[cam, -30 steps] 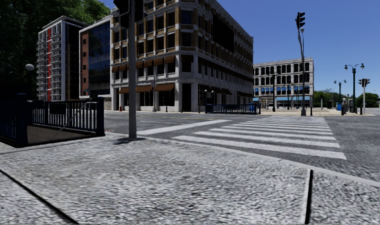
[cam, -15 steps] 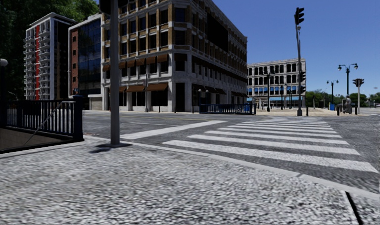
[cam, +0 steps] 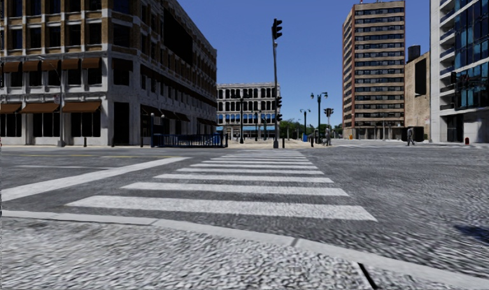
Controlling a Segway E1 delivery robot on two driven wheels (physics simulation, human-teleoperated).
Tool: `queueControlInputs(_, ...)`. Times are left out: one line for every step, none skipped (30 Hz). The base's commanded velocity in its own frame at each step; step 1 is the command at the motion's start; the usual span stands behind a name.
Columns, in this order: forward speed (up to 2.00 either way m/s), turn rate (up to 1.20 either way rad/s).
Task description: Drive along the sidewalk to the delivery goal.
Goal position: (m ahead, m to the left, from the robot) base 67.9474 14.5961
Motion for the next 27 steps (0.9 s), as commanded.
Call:
queueControlInputs(1.32,0.00)
queueControlInputs(1.32,0.00)
queueControlInputs(1.32,0.00)
queueControlInputs(1.32,0.00)
queueControlInputs(1.32,0.00)
queueControlInputs(1.32,0.00)
queueControlInputs(1.33,0.00)
queueControlInputs(1.41,0.00)
queueControlInputs(1.41,0.00)
queueControlInputs(1.46,0.00)
queueControlInputs(1.48,0.00)
queueControlInputs(1.49,0.00)
queueControlInputs(1.51,0.00)
queueControlInputs(1.53,0.00)
queueControlInputs(1.53,0.00)
queueControlInputs(1.53,0.00)
queueControlInputs(1.54,0.00)
queueControlInputs(1.54,0.00)
queueControlInputs(1.54,0.00)
queueControlInputs(1.54,0.00)
queueControlInputs(1.54,0.00)
queueControlInputs(1.54,0.00)
queueControlInputs(1.54,0.00)
queueControlInputs(1.54,0.00)
queueControlInputs(1.54,0.00)
queueControlInputs(1.54,0.00)
queueControlInputs(1.54,0.00)
